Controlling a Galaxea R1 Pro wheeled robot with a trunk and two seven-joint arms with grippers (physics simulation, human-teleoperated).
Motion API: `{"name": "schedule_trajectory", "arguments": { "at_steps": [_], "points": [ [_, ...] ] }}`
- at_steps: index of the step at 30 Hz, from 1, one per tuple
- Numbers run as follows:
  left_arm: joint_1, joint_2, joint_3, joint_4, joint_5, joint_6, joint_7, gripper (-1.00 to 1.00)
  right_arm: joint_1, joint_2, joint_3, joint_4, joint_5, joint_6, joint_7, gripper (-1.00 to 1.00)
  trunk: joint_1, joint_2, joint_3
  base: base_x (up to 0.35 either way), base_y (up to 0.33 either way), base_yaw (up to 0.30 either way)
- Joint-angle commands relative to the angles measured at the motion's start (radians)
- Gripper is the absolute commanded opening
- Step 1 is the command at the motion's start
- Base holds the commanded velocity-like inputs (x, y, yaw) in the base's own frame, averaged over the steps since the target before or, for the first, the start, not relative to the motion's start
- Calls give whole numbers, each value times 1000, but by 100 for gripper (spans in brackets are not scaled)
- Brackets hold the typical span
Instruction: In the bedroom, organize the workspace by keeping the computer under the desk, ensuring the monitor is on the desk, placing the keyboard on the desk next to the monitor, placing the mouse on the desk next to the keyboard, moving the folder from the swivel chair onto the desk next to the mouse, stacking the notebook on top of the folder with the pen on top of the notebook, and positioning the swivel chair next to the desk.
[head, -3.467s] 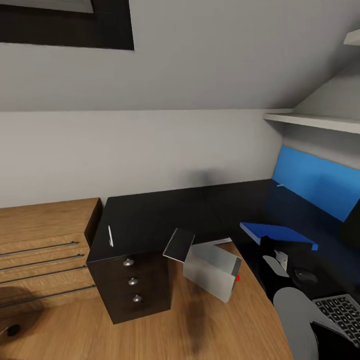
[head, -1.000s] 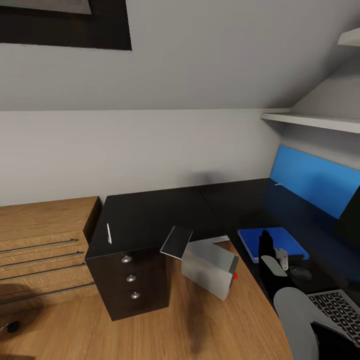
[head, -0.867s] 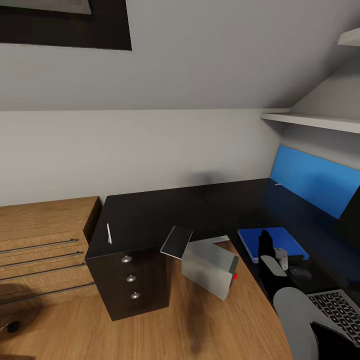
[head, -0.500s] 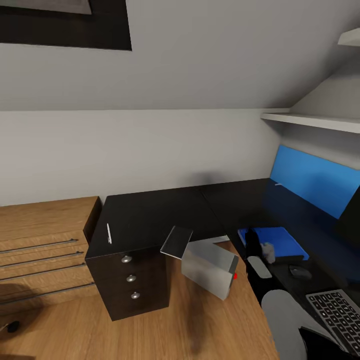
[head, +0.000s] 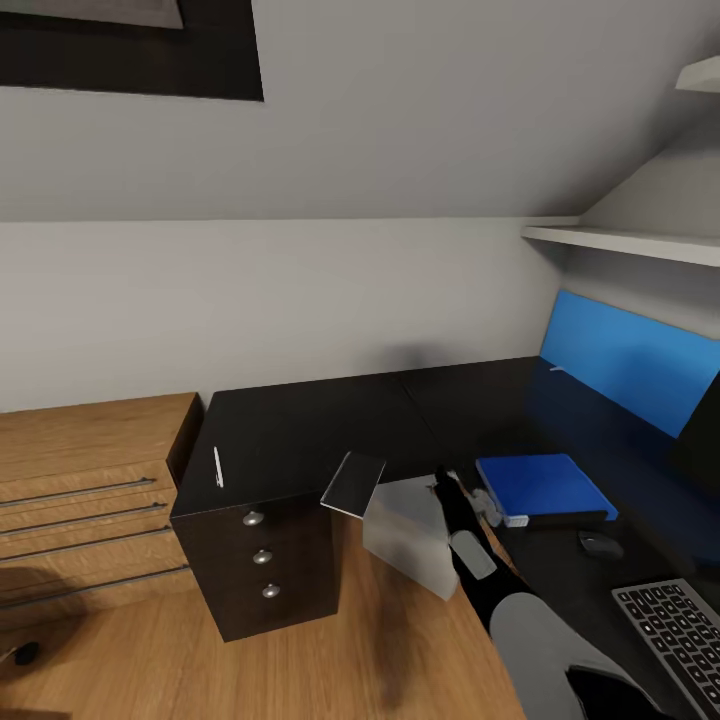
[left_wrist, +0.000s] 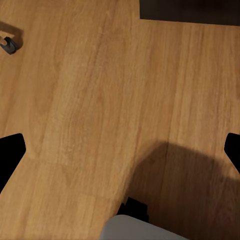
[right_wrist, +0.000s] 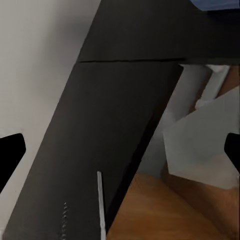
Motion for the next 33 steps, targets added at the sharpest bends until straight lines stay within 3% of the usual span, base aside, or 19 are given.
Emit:
{"name": "schedule_trajectory", "arguments": {
  "at_steps": [1, 6, 8, 10, 12, 15, 20, 33],
  "points": [
    [-1, 1, -6, 0, 6, -3, 6, 100, -1, 1, 11, 11, -10, 26, 8, 100, 0, -1, -1, 0, 0, 0],
    [-1, -2, -8, 0, 4, -4, 5, 100, -1, -3, 28, 24, -13, 261, 9, 100, 0, -1, -1, 0, 0, 0],
    [-1, -3, -9, -3, 4, -4, 6, 100, -1, -5, 28, 23, -15, 407, 13, 100, 0, -1, -1, 0, 0, 0],
    [-1, -4, -8, -6, 5, -3, 7, 100, -1, -4, 29, 21, -16, 469, 39, 100, 0, -1, -1, 0, 0, 0],
    [-1, -4, -8, -7, 6, -3, 8, 100, -1, -4, 29, 22, -16, 482, 65, 100, 8, -15, -7, 0, 0, 0],
    [-1, -4, -7, -7, 6, -1, 7, 100, -1, -4, 27, 40, -15, 506, 270, 100, 19, -36, -17, 0, 0, 0],
    [-1, -4, -8, -7, 6, 0, 7, 100, -1, -5, 26, 60, -15, 509, 317, 100, 38, -71, -32, 0, 0, 0],
    [-1, -4, -7, -10, 6, -3, 9, 100, -1, -6, 25, 67, -17, 507, 329, 100, 88, -162, -73, 0, 0, 0]
  ]
}}
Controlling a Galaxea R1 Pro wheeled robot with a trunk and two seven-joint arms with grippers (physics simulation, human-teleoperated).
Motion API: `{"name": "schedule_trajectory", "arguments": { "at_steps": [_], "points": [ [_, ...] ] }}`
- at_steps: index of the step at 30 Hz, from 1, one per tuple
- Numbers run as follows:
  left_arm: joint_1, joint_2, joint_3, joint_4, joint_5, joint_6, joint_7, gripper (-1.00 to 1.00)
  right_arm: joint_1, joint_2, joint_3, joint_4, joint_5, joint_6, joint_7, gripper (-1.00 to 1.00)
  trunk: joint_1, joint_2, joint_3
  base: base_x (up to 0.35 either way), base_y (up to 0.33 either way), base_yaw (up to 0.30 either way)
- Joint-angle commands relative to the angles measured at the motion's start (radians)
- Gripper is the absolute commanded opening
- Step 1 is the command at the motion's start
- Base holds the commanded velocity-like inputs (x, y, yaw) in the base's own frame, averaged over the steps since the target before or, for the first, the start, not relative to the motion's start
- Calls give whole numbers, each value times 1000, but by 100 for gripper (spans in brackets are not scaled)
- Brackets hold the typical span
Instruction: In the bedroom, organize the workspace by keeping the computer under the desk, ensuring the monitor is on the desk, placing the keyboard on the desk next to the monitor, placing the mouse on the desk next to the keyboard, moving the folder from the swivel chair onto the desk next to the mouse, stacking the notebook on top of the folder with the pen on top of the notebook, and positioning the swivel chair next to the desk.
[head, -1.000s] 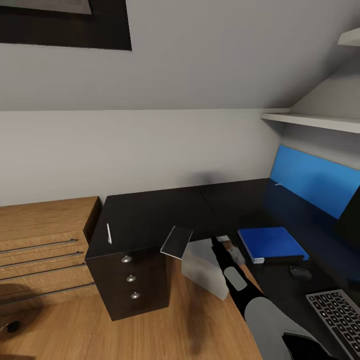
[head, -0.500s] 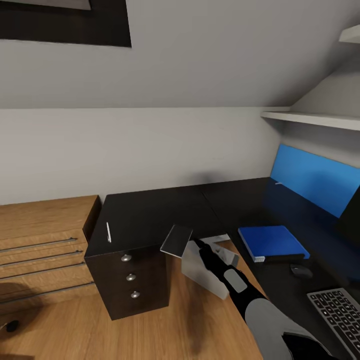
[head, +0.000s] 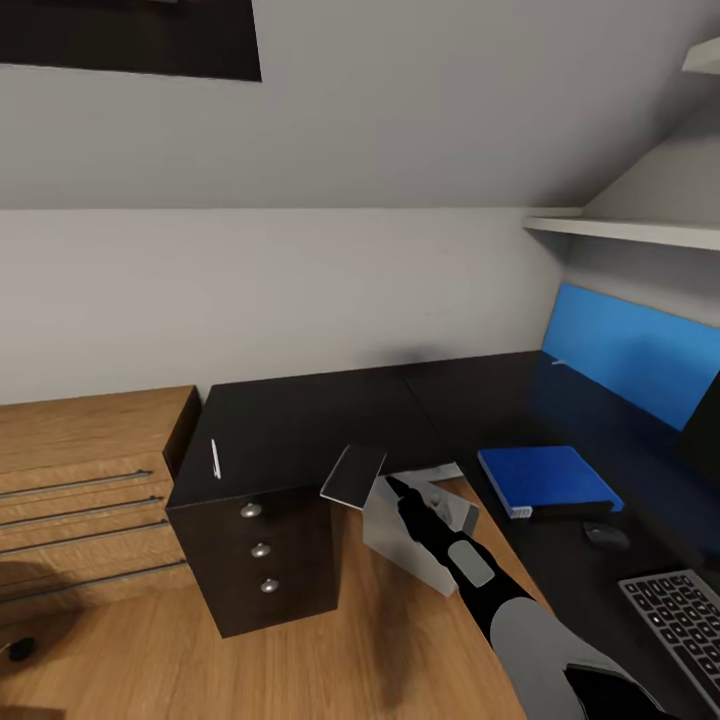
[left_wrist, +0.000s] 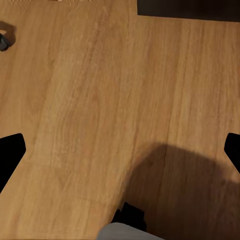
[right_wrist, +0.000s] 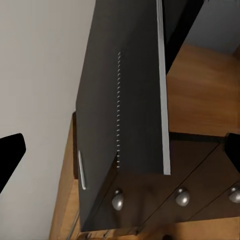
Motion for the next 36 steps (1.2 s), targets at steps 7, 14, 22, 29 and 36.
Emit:
{"name": "schedule_trajectory", "arguments": {
  "at_steps": [7, 14, 22, 29, 36],
  "points": [
    [0, 1, -5, -109, 6, -6, 1, 100, -1, 1, -5, 0, -8, 10, 2, 100, 27, -50, -23, 0, 0, 0],
    [44, 6, -3, -499, 7, 205, 5, 100, -1, 4, -4, 0, -8, 10, 2, 100, 54, -99, -45, 0, 0, 0],
    [207, 9, 18, -920, 99, 689, 6, 100, -1, 4, -4, 0, -6, 4, 1, 100, 84, -155, -70, 0, 0, 0],
    [209, 19, 80, -856, 109, 651, 1, 100, -1, 4, -4, 0, -6, 3, 2, 100, 111, -204, -92, 0, 0, 0],
    [209, 19, 85, -845, 107, 630, 1, 100, -1, 1, -4, -1, -6, 5, 3, 100, 138, -253, -114, 0, 0, 0]
  ]
}}
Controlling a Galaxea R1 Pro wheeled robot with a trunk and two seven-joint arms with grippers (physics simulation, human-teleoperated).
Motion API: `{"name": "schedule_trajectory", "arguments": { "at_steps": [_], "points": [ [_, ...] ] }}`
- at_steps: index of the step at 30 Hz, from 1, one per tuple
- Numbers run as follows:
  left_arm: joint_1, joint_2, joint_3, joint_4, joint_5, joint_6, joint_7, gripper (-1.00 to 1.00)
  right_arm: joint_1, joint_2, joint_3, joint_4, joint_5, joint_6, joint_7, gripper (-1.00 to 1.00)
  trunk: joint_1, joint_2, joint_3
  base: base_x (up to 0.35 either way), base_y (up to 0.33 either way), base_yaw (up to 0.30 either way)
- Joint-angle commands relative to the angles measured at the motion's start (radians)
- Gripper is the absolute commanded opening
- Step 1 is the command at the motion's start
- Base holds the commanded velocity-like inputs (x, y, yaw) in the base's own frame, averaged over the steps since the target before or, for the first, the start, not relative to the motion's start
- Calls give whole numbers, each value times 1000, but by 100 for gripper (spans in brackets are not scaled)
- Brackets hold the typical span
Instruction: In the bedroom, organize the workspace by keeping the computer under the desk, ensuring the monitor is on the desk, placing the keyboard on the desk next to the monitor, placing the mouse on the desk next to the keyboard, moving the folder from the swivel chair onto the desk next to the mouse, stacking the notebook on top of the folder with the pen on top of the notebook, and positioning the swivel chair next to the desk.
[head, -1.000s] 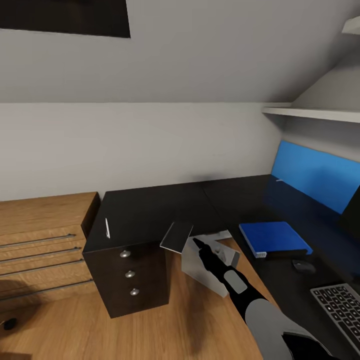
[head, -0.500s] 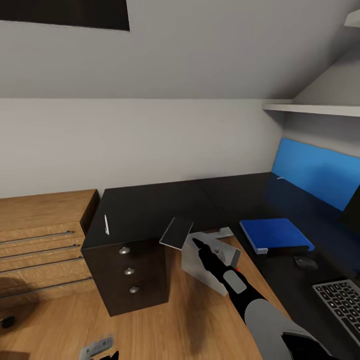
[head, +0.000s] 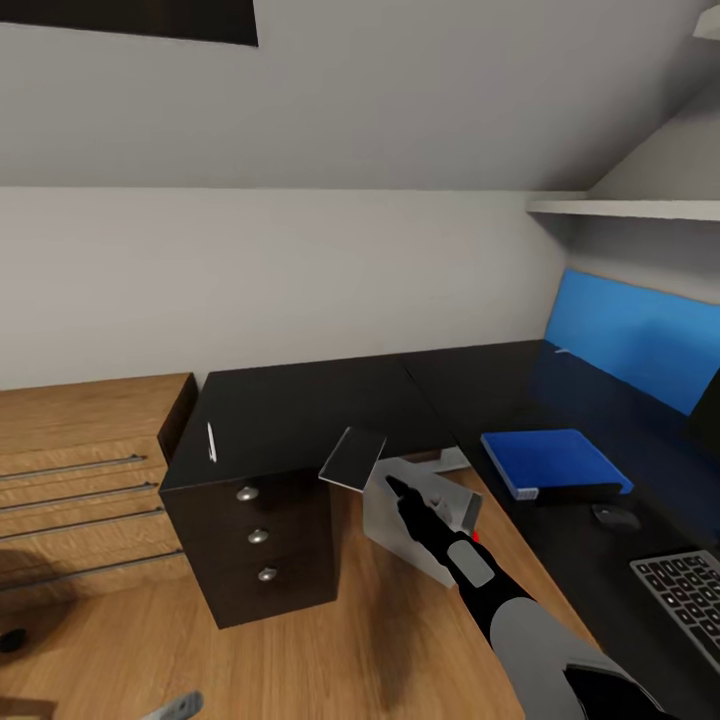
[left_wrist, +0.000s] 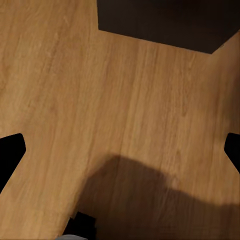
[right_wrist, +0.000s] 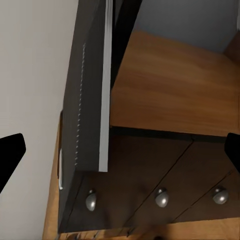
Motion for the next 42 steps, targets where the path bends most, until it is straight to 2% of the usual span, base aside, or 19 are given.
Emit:
{"name": "schedule_trajectory", "arguments": {
  "at_steps": [1, 2, 8, 14, 19, 29, 42],
  "points": [
    [0, 0, -1, 3, 11, -11, 7, 100, -1, 1, -6, -1, -8, 10, 2, 100, 4, -8, -4, 0, 0, 0],
    [0, 1, -1, 16, 10, -43, 6, 100, -1, 0, -6, -1, -8, 12, 1, 100, 8, -15, -7, 0, 0, 0],
    [0, 0, -2, 35, 9, -102, 5, 100, -1, 1, -6, 0, -8, 13, 1, 100, 31, -57, -26, 0, 0, 0],
    [0, 0, -2, 41, 10, -109, 5, 100, -1, 3, -5, 0, -8, 14, 1, 100, 31, -57, -26, 0, 0, 0],
    [0, 2, -2, 85, 9, -111, 6, 100, -1, 4, -4, 0, -8, 15, 1, 100, 31, -57, -26, 12, 2, 0],
    [0, 2, -2, 92, 9, -112, 5, 100, -1, 7, -1, 18, -7, 15, 1, 100, 31, -57, -26, 229, 53, 0],
    [0, 1, -4, 98, -3, -112, 6, 100, -1, 8, 1, 26, -7, 15, 2, 100, 31, -57, -26, 96, 46, 0]
  ]
}}
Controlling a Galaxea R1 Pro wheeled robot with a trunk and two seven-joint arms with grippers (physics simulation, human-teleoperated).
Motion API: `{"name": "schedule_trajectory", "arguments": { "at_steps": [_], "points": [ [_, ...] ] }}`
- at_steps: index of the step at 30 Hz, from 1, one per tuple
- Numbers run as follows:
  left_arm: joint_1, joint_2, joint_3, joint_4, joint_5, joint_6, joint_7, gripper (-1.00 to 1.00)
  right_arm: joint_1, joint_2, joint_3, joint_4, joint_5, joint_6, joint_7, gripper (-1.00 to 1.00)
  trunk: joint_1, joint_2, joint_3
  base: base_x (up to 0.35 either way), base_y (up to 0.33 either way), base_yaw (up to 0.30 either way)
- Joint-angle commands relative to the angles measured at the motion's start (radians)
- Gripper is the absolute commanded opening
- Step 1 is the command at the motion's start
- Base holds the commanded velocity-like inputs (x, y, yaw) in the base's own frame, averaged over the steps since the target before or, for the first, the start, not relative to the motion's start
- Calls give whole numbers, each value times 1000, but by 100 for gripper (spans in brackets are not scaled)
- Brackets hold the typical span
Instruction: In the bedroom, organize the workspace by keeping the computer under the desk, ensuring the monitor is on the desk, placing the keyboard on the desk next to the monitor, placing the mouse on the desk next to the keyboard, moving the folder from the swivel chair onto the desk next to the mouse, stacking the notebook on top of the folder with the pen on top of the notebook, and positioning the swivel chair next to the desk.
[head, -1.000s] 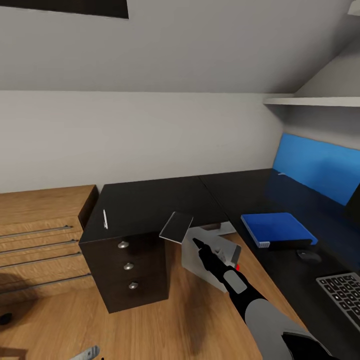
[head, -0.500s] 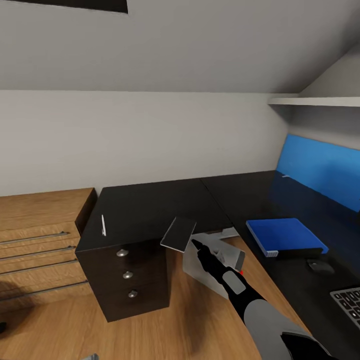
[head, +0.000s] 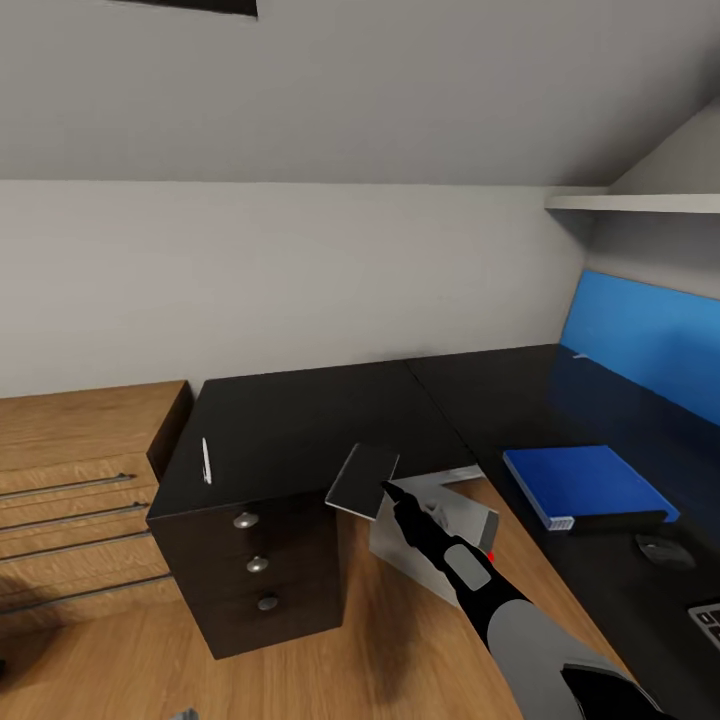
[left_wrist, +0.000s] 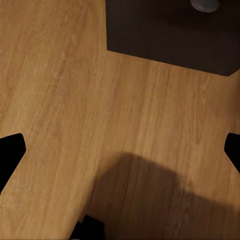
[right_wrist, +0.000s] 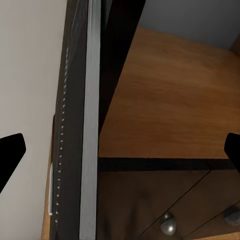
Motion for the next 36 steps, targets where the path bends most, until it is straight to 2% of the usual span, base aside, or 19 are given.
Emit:
{"name": "schedule_trajectory", "arguments": {
  "at_steps": [1, 9, 14, 24, 36],
  "points": [
    [0, 0, -1, -2, 9, 4, 6, 100, -1, 1, -7, 0, -6, 10, 2, 100, 0, 0, -1, 15, 10, 0],
    [0, 0, -1, -1, 9, 4, 6, 100, -1, 2, -7, 0, -6, 10, 2, 100, 0, 0, -1, 3, 2, 0],
    [0, 0, 0, 7, 9, 4, 6, 100, -1, 13, -6, 0, -5, 10, 2, 100, 0, 0, -1, 0, 0, 0],
    [0, 0, -1, 11, 6, 4, 5, 100, -1, 15, -6, 0, -4, 10, 1, 100, 0, 0, -1, 0, 103, 0],
    [0, 0, -1, 11, 6, 4, 6, 100, -1, 20, -5, 24, -4, 11, 1, 100, 0, 0, -1, 0, 9, 0]
  ]
}}
